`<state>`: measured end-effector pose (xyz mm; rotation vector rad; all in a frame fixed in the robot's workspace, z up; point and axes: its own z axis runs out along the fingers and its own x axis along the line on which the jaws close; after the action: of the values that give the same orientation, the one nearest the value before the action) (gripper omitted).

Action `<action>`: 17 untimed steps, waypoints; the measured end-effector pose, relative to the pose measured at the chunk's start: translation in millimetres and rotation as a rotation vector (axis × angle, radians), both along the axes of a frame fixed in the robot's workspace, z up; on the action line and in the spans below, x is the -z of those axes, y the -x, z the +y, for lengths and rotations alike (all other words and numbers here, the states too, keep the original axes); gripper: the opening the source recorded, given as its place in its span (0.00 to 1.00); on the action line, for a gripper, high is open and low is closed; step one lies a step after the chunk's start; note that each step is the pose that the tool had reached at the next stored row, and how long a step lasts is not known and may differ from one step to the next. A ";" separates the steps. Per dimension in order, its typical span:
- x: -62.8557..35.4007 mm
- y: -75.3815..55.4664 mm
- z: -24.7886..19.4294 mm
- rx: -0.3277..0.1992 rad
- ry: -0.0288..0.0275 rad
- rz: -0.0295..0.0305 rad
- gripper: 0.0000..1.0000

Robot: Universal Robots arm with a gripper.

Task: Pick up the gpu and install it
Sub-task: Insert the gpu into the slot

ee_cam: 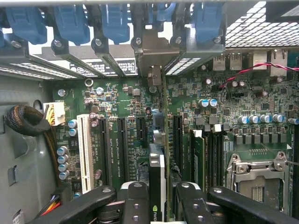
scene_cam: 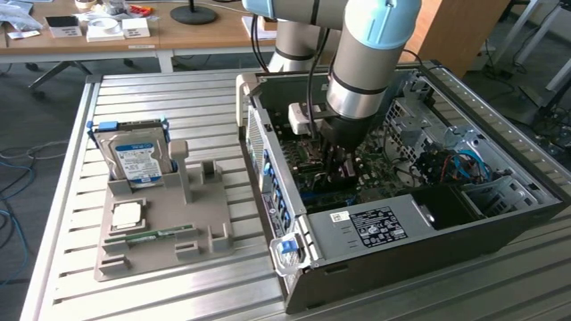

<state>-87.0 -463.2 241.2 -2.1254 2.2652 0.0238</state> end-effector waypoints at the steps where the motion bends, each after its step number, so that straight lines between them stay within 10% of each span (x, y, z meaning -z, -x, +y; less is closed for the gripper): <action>1: 0.0 0.0 0.0 0.000 -0.0001 0.0000 0.27; 9: -0.2 0.0 0.0 0.000 -0.0002 -0.0001 0.40; 10: -1.8 0.0 0.0 0.000 0.0004 0.0002 0.75; 11: -4.0 0.0 0.0 0.000 0.0000 0.0000 0.81; 17: -17.6 0.0 0.0 0.000 -0.0001 0.0000 0.81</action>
<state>-87.0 -463.2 258.8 -2.1253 2.2653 0.0238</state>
